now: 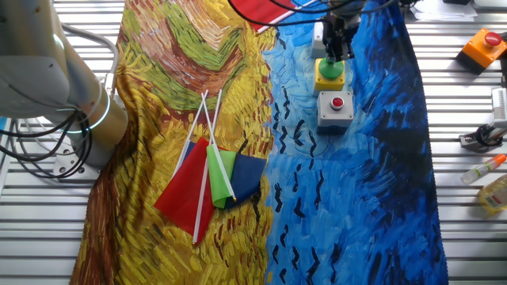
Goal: Press three buttons from left to right in sequence
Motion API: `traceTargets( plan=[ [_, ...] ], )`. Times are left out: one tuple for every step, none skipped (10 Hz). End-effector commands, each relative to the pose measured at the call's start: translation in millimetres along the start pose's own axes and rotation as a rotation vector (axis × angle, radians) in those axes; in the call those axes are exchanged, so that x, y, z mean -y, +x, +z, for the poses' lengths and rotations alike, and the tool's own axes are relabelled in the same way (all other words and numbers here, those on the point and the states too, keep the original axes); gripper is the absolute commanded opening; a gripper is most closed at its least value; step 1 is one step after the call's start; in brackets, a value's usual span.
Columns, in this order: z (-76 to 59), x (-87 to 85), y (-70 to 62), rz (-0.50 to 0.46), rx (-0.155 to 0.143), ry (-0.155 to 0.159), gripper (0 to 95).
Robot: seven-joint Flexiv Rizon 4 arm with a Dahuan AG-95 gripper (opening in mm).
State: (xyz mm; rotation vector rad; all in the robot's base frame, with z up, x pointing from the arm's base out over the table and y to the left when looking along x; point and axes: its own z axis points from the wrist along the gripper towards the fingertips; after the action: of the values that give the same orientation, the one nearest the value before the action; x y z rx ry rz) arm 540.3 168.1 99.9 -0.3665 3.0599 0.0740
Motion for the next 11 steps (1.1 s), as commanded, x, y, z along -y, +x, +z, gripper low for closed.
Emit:
traceTargets(
  plan=[
    [-13.5,-2.0,1.6,0.000,0.002,0.007,0.0],
    [-13.8,-2.2,1.9,-0.001,0.008,0.007,0.0],
    [-15.2,-2.8,2.3,-0.007,0.014,0.005,0.0],
    [-17.8,-3.6,2.8,-0.007,0.017,0.002,0.0],
    [-18.8,-4.0,2.9,-0.008,0.017,0.001,0.0],
    [-18.6,-3.9,2.9,0.000,0.020,-0.004,0.0],
    [-18.6,-3.8,2.7,0.018,0.023,-0.012,0.0],
    [-18.6,-3.8,2.7,0.022,0.029,-0.041,0.0],
    [-19.1,-4.0,2.8,0.032,0.013,-0.057,0.0],
    [-19.3,-4.1,2.9,0.035,0.002,-0.060,19.0],
    [-19.9,-4.3,3.0,0.034,-0.007,-0.063,19.0]
  ],
)
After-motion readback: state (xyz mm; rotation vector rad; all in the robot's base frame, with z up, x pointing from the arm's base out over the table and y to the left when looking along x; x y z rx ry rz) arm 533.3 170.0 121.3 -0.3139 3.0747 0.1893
